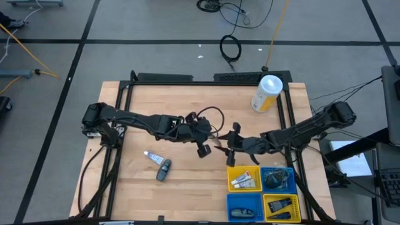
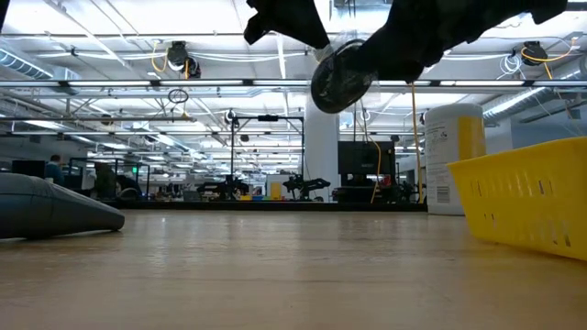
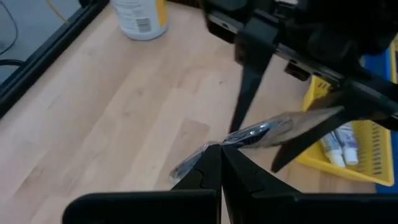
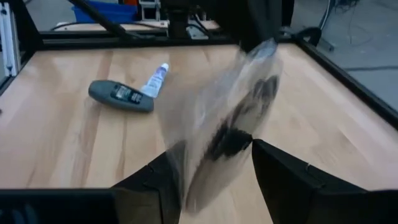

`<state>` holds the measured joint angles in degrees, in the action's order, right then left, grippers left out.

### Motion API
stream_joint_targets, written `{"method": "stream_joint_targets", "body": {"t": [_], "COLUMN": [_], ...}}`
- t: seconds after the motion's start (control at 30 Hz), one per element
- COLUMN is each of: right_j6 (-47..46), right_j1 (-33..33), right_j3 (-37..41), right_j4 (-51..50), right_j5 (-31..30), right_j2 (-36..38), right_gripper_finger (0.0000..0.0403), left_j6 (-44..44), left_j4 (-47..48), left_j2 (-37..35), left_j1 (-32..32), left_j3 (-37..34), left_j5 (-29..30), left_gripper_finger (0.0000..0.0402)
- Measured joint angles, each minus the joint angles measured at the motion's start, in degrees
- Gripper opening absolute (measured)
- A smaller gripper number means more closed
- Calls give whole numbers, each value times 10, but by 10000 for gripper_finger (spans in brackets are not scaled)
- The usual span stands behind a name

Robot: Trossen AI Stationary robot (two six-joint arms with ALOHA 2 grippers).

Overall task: Pick & Place Travel size toiletries
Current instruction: Put the black hairbrush into the top blue bin

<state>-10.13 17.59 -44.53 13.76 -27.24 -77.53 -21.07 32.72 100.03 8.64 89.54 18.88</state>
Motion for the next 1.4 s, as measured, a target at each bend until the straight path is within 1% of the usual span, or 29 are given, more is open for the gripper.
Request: {"method": "stream_joint_targets", "body": {"t": [0.1, 0.2, 0.27, 0.4, 0.43, 0.5, 0.6, 0.77, 0.87, 0.97, 1.23, 1.4], "right_j6": [16, 19, 19, 23, 28, 34, 34, 34, 35, 35, 30, 9], "right_j1": [0, 0, 0, 0, 0, 0, 0, 0, 0, 0, 0, 2], "right_j3": [0, 0, 0, 0, 0, 0, 0, 0, 0, 0, 0, 0], "right_j4": [14, 14, 13, 8, 8, 11, 10, 10, 4, 3, -19, -66], "right_j5": [-6, -16, -15, -15, -15, -15, -15, -15, -14, -14, -13, -12], "right_j2": [-3, -3, -3, -3, -3, -3, -3, -3, 4, 7, 21, 43], "right_gripper_finger": [168, 147, 119, 38, 24, 21, 28, 22, 22, 22, 22, 22], "left_j6": [4, 5, 10, 13, 15, 19, 19, 15, 13, 18, 63, 77], "left_j4": [2, 5, 5, 5, 6, 6, 5, 6, 11, 24, 24, 40], "left_j2": [0, 0, 0, 0, 0, 0, 0, 0, 0, 0, 0, 0], "left_j1": [1, 2, 1, 1, 1, 2, 1, 1, 1, 1, 2, 2], "left_j3": [0, 0, 0, 0, 0, 0, 0, 0, 0, 0, 0, 0], "left_j5": [-6, -7, -7, -7, -7, -7, -7, -9, -8, 0, 6, 7], "left_gripper_finger": [0, 0, 0, 0, 0, 0, 0, 1, 10, 34, 117, 154]}}
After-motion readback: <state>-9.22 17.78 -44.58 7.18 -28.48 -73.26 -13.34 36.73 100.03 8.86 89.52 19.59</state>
